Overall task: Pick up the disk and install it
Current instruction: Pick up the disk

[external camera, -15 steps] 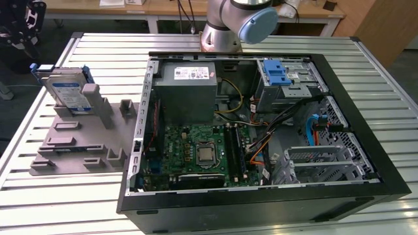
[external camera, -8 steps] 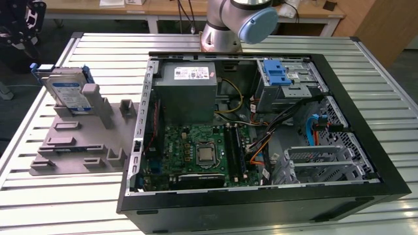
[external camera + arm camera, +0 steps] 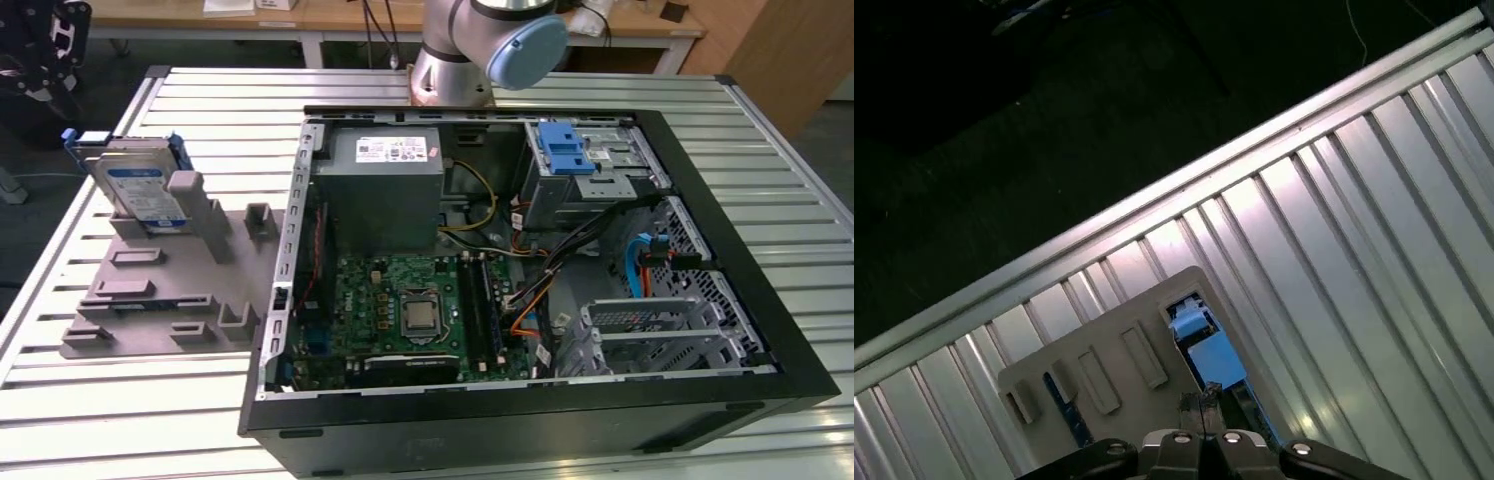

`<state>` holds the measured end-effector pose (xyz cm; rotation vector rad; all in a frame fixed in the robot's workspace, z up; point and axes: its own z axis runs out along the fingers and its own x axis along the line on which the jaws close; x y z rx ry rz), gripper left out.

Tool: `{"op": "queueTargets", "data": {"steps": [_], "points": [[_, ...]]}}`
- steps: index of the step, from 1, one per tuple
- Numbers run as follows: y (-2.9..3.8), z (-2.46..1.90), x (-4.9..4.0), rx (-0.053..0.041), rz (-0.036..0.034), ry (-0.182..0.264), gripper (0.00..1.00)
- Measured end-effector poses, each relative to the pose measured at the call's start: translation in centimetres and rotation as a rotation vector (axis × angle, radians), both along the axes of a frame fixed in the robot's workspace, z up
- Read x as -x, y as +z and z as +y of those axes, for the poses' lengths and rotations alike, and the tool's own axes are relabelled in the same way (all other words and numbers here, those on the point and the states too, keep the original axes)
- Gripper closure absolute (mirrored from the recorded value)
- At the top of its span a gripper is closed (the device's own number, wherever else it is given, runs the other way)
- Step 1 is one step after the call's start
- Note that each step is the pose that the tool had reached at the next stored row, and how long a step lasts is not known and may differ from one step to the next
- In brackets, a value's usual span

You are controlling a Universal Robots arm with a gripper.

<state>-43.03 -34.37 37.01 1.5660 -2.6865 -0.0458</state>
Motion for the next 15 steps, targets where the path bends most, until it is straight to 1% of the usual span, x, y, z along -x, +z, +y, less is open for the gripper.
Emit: {"op": "queueTargets", "data": {"steps": [11,15], "points": [[0.0,0.0,0.0,0.0,-0.0001,0.151,0.89],[-0.04,0.0,0.0,0.0001,-0.0011,0.208,0.89]]}}
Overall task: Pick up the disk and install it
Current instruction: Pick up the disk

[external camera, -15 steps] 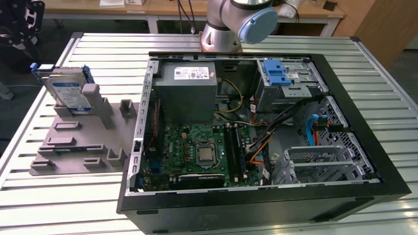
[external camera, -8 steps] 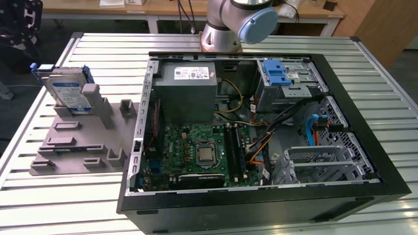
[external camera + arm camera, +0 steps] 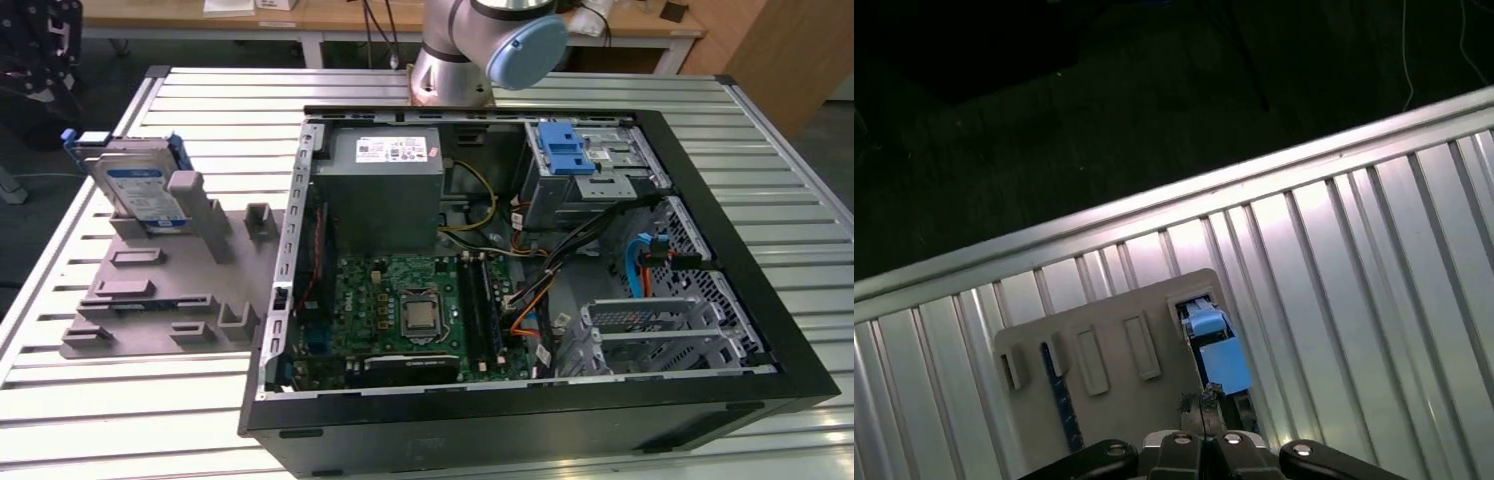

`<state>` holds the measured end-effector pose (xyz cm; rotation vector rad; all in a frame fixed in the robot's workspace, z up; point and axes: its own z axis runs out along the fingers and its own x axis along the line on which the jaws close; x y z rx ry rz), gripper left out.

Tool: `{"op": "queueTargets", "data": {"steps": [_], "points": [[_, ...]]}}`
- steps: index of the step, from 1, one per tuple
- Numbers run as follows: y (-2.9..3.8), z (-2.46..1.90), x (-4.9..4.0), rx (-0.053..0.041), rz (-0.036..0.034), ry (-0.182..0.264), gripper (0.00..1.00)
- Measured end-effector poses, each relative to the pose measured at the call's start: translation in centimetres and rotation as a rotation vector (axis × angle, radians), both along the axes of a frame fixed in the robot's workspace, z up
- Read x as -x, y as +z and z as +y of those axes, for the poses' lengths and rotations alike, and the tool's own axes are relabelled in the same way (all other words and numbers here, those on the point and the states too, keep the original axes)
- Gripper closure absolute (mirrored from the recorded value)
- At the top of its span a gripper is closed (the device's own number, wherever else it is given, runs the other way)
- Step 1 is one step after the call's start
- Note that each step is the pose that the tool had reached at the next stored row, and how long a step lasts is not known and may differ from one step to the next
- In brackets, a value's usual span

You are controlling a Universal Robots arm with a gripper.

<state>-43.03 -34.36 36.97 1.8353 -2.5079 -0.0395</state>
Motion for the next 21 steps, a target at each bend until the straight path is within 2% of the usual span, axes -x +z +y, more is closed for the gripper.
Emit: {"op": "queueTargets", "data": {"steps": [3,5,9,10,17,21], "points": [[-0.07,0.0,0.0,0.0001,-0.0007,0.054,0.89],[-0.11,0.0,0.01,-0.0005,-0.0045,0.082,0.89],[-0.19,0.0,0.01,-0.0067,-0.0286,0.102,0.89],[-0.24,0.0,0.0,-0.0075,-0.0314,0.109,0.89],[-0.44,0.0,0.01,-0.0096,-0.031,0.232,0.89],[-0.52,0.02,0.37,-0.0098,-0.0311,0.251,0.89]]}}
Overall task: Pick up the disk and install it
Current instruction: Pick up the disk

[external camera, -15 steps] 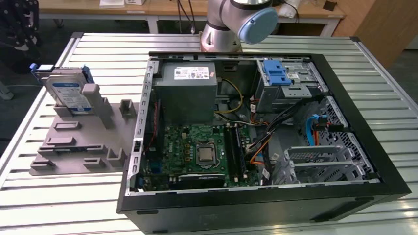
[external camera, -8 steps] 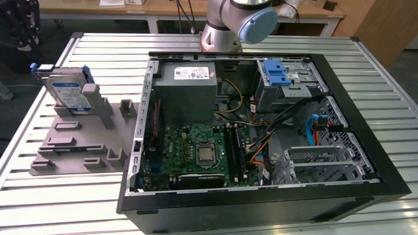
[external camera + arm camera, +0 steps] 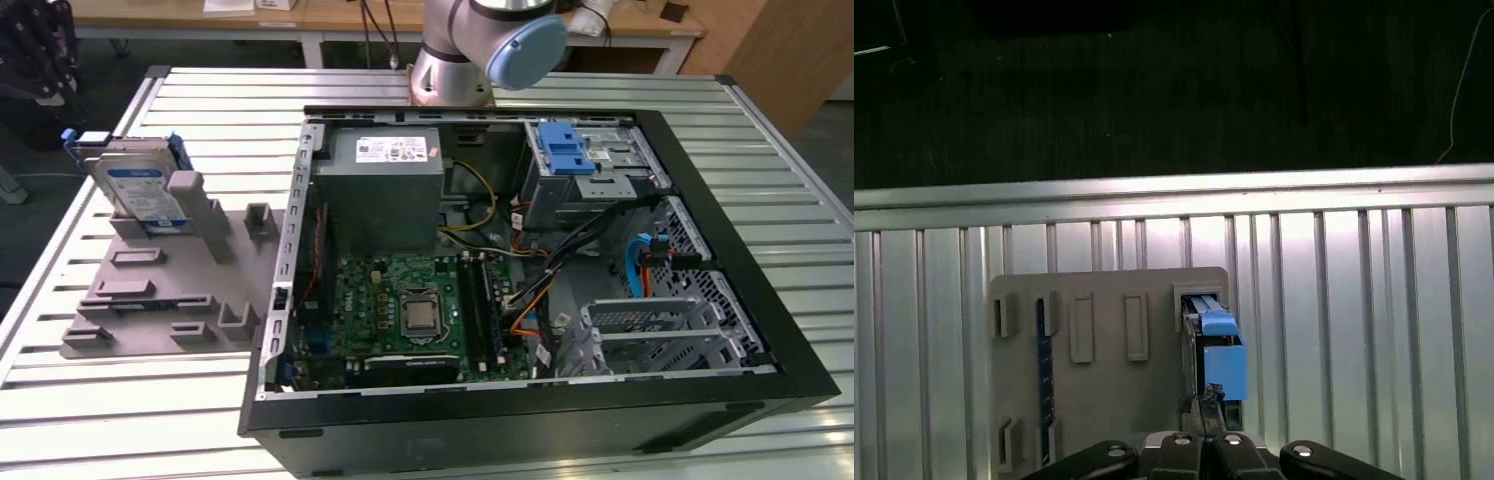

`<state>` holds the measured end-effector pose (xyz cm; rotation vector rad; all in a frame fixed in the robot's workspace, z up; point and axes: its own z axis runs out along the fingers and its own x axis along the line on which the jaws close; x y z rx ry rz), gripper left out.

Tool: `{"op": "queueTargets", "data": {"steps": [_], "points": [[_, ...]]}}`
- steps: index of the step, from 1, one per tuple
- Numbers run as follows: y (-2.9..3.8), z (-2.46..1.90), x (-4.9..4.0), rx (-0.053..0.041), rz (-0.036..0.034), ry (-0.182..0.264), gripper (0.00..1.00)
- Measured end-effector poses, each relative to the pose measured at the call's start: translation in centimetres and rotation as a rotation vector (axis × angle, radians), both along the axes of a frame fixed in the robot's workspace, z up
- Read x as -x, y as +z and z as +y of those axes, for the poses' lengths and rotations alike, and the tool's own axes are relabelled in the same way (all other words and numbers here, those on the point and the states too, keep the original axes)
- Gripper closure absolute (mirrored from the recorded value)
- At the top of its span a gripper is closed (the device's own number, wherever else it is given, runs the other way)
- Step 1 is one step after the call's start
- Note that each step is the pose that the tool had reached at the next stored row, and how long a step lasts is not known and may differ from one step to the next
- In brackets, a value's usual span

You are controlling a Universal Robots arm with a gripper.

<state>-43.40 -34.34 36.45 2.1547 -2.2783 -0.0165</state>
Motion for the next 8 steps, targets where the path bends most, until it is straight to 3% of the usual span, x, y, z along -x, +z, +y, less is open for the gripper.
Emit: {"op": "queueTargets", "data": {"steps": [8], "points": [[-0.16,0.14,0.33,-0.0001,-0.003,0.003,0.89]]}}
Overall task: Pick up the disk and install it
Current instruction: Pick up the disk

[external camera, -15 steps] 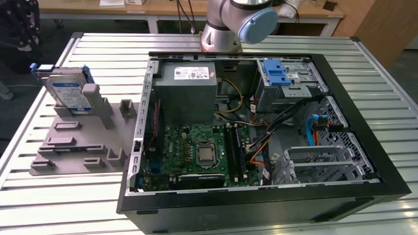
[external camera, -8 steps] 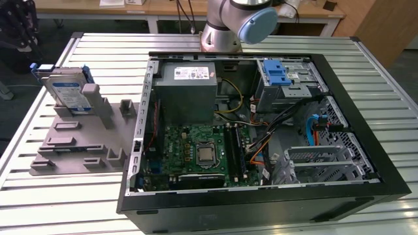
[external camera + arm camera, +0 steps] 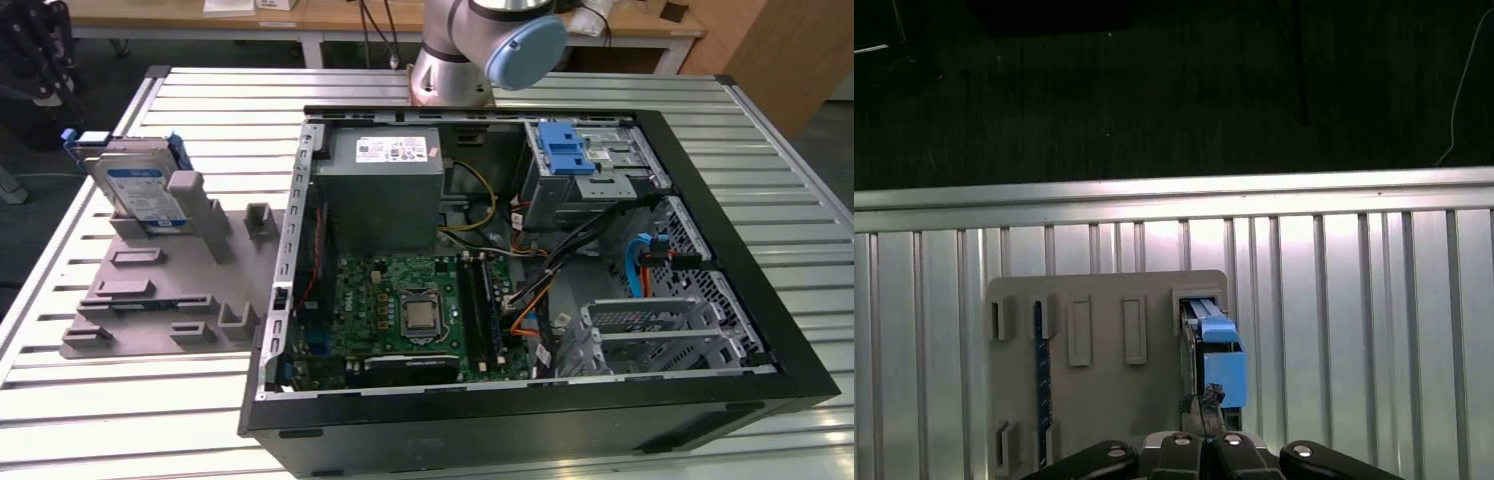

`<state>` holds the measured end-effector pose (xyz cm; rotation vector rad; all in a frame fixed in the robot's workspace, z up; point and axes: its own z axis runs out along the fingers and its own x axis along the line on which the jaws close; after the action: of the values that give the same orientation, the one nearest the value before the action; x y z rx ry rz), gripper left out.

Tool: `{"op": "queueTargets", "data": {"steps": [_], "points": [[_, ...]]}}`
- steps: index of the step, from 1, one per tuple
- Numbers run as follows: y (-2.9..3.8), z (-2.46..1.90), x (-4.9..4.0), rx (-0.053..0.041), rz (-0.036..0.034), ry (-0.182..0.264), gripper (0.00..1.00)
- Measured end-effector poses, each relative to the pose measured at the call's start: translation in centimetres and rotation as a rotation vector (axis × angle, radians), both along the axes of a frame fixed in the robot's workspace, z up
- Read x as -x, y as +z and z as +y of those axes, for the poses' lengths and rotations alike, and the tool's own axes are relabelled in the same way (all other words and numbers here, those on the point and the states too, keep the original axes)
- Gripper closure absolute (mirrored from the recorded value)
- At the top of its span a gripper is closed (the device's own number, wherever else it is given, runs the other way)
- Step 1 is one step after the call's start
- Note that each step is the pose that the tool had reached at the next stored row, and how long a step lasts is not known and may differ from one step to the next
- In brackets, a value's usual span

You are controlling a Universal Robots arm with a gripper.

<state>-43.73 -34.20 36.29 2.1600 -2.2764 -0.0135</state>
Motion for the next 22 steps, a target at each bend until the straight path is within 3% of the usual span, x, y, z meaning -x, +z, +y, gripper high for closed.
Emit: {"op": "queueTargets", "data": {"steps": [6,9,11,13,14,16,18,21,22], "points": [[-0.07,0.06,0.11,0.0,-0.0015,0.002,0.89],[-0.13,0.32,0.11,0.0001,-0.0024,0.006,0.89],[-0.24,0.47,0.11,0.0001,-0.0049,0.012,0.83],[-0.38,0.47,0.1,0.0,-0.0082,0.024,0.71],[-0.46,0.48,0.1,0.0,-0.0095,0.034,0.71],[-0.66,0.48,0.1,-0.0001,-0.0119,0.058,0.59],[-0.94,0.49,0.1,-0.0002,-0.0132,0.079,0.59],[-1.1,0.5,0.11,-0.0001,-0.0131,0.089,0.47],[-1.1,0.5,0.11,-0.0001,-0.013,0.089,0.47]]}}
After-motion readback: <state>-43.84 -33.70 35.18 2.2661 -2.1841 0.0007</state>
